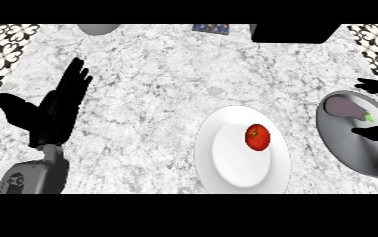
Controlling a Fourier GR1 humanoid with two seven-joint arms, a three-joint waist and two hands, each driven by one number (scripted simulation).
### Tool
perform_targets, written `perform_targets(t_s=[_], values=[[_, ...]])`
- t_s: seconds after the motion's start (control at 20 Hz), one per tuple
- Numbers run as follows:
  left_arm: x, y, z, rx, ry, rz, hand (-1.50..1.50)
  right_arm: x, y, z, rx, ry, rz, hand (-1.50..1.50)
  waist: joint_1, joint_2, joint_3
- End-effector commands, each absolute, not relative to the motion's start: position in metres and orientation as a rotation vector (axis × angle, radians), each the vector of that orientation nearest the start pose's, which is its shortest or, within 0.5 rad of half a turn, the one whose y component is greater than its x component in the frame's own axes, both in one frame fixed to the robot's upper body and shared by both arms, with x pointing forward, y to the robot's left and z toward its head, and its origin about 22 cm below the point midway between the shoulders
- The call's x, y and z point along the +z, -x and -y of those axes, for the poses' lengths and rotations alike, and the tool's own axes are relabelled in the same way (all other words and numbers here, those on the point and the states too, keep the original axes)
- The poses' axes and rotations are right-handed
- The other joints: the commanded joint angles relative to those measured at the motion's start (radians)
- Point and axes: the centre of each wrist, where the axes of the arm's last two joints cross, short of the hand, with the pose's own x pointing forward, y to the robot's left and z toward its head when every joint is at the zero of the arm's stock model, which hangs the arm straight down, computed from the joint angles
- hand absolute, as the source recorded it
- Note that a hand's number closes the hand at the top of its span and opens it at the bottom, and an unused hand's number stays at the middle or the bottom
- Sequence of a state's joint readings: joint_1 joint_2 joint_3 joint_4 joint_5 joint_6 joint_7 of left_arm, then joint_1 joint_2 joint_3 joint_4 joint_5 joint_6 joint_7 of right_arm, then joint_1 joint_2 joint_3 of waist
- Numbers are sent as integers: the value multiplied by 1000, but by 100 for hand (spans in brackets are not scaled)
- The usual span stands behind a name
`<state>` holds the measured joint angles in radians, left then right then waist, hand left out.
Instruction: Pick the eggplant from the plate and place it in the pan
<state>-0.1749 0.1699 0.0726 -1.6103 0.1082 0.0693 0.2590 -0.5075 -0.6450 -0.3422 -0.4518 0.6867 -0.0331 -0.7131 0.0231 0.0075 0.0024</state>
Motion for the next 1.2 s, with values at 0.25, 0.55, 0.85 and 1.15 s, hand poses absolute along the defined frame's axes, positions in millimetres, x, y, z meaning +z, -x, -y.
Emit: perform_targets(t_s=[0.25,0.55,0.85,1.15], values=[[70,-286,-264,44,-80,1522,0,43,-279,532,380,558,1659,-150,-8,-2,1],[51,-274,-268,40,-90,1526,0,51,-207,586,193,404,1700,-150,-18,-1,2],[51,-278,-276,62,-101,1507,0,76,-174,612,182,235,1714,-150,-45,-3,5],[58,-277,-293,49,-127,1522,0,74,-163,615,180,274,1743,-150,-31,-3,7]])
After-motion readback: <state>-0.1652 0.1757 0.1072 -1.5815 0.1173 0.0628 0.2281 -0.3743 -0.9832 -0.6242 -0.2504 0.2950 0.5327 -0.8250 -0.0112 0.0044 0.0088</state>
